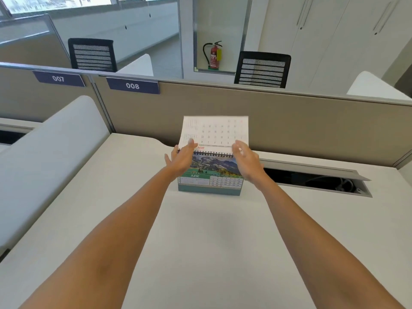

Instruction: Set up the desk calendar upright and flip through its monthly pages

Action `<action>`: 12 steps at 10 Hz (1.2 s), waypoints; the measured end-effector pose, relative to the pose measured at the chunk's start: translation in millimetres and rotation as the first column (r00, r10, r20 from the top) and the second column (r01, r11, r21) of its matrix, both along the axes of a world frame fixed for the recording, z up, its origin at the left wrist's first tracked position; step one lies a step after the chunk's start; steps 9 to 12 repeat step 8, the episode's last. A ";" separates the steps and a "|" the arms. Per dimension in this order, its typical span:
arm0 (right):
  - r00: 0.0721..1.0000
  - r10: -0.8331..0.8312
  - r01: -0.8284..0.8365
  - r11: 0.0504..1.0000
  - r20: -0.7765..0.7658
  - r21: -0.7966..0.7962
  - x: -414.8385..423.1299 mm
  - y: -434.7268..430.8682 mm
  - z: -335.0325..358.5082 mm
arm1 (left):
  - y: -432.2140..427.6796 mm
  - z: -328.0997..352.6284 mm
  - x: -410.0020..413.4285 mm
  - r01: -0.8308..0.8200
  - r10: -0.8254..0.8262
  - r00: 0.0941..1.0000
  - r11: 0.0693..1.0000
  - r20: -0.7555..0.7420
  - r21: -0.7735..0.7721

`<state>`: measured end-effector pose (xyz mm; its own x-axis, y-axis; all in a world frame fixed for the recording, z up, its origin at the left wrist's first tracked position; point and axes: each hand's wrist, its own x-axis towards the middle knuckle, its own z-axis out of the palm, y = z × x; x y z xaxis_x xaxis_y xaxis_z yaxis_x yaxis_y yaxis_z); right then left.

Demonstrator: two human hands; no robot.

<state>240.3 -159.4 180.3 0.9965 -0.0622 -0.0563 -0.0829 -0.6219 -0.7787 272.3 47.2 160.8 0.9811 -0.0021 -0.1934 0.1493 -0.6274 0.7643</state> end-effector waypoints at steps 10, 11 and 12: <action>0.989 0.112 -0.051 0.865 0.093 -0.499 -9.8 -18.3 -68.3 | 4.7 -46.7 -13.6 0.016 -0.235 0.925 0.810 0.300 0.586; 0.989 0.112 -0.051 0.865 0.093 -0.499 -9.8 -18.3 -68.3 | 4.7 -46.7 -13.6 0.016 -0.235 0.925 0.810 0.300 0.586; 0.989 0.112 -0.051 0.865 0.093 -0.499 -9.8 -18.3 -68.3 | 4.7 -46.7 -13.6 0.016 -0.235 0.925 0.810 0.300 0.586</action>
